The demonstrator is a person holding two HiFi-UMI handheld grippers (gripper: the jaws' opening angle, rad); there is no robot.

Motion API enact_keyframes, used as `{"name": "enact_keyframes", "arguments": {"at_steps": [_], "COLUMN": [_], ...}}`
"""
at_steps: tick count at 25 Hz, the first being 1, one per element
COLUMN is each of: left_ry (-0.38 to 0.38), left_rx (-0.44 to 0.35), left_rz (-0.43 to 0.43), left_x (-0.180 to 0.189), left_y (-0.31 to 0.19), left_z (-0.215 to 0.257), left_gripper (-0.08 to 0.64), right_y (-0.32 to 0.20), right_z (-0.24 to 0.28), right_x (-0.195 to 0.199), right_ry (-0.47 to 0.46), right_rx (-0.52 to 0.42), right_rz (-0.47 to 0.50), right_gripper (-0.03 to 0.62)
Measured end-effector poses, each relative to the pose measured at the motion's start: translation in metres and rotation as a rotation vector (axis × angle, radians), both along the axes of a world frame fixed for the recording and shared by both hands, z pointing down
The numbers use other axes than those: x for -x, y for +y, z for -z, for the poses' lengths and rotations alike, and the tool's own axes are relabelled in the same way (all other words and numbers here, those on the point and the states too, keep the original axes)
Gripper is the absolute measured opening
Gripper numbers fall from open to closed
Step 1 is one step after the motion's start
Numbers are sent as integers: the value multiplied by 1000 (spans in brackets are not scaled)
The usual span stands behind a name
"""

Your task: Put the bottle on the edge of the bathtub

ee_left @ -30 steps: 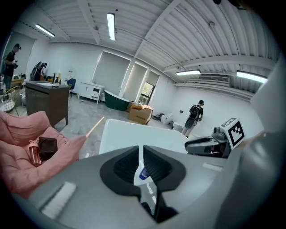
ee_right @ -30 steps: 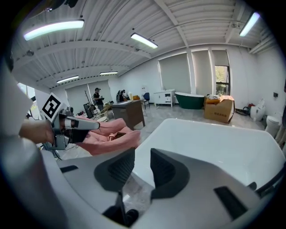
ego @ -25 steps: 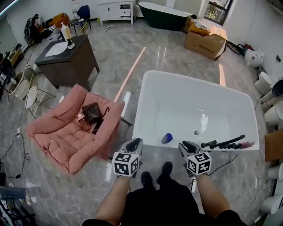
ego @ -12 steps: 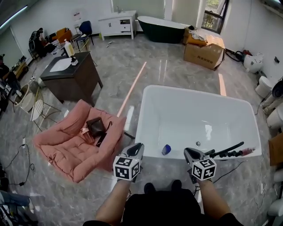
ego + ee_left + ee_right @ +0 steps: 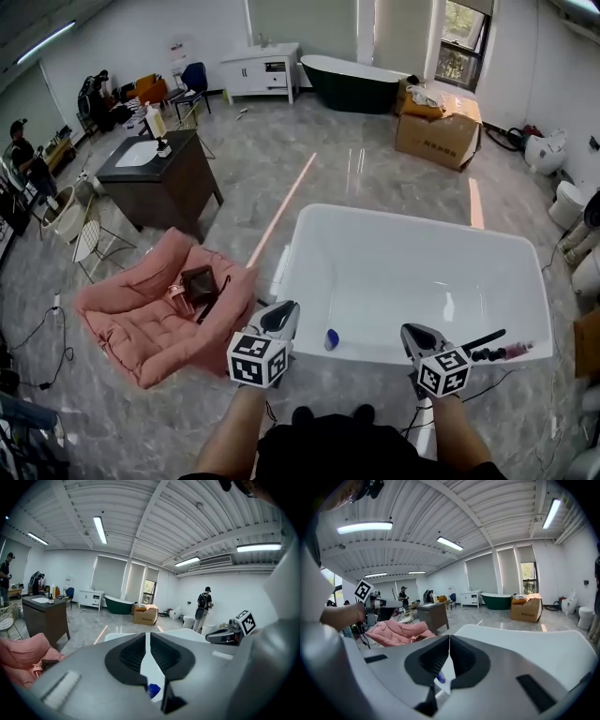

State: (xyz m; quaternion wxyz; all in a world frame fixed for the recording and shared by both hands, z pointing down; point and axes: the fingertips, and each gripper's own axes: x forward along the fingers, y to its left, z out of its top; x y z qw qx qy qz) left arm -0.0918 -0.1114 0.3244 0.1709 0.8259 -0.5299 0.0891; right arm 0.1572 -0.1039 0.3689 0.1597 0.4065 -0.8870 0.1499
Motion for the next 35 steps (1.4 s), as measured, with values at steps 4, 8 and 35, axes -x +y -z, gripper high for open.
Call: {"name": "enact_keyframes", "arguments": {"at_steps": [4,8,35], "left_ry": [-10,-31,-163], "left_rx": [-52,-82,-215], "left_rz": [51,75,115], "left_x": [-14,-25,-54], "left_y": [-1,-2,-38], "left_z": [22,38,101], "left_gripper": [40,40,11], "right_y": [-13,-25,-47], "right_z": [26,61,173], "right_x": [-33,-47,-3], "right_ry": [-84,-121,-208], "right_rx": [-22,-111,-352], "right_rz": [2,5,72], "right_gripper": [12,12,11]}}
